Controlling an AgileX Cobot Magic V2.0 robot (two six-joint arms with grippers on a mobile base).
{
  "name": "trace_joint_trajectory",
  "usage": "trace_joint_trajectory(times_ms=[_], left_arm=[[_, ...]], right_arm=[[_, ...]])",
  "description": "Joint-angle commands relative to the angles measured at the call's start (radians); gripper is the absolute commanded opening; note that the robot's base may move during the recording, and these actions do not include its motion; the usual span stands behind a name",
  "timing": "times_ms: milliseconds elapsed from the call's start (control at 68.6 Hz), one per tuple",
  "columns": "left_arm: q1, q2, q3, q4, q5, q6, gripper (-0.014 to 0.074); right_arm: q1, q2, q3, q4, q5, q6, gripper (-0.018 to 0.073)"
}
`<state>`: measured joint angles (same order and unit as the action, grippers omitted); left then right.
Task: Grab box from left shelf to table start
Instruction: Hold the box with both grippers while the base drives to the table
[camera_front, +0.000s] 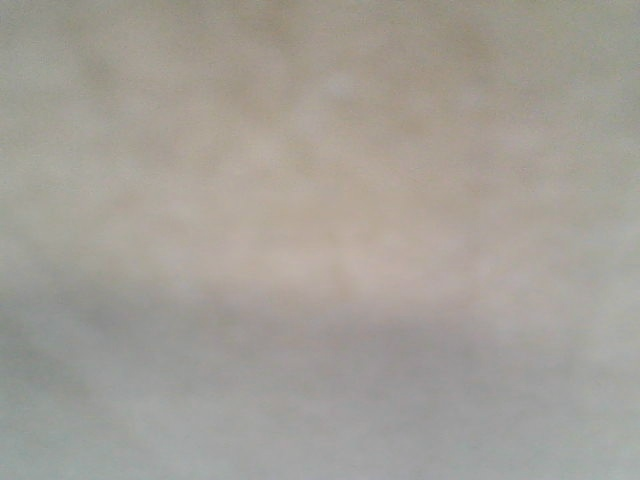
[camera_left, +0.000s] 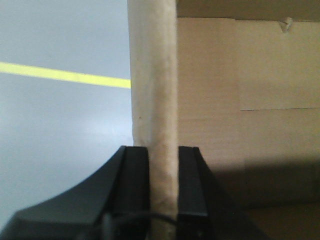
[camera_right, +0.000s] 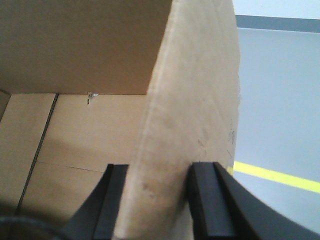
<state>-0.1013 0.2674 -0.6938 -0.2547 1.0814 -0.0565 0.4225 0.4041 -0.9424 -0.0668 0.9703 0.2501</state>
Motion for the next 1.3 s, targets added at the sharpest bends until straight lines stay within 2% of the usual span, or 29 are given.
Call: trace_joint_trajectory(times_ms=[0,1284], left_arm=[[-0.005,0.008,-0.031,-0.003,-0.118,0.006,-0.0092],[-0.005,0.008,-0.031,-0.003,-0.116,0.006,-0.0092]], right_arm=[[-0.005,0.004,-0.037,-0.046,-0.168,0.004,0.0057],[-0.005,0.003,-0.035,-0.046,-0.168,0.004,0.0057]])
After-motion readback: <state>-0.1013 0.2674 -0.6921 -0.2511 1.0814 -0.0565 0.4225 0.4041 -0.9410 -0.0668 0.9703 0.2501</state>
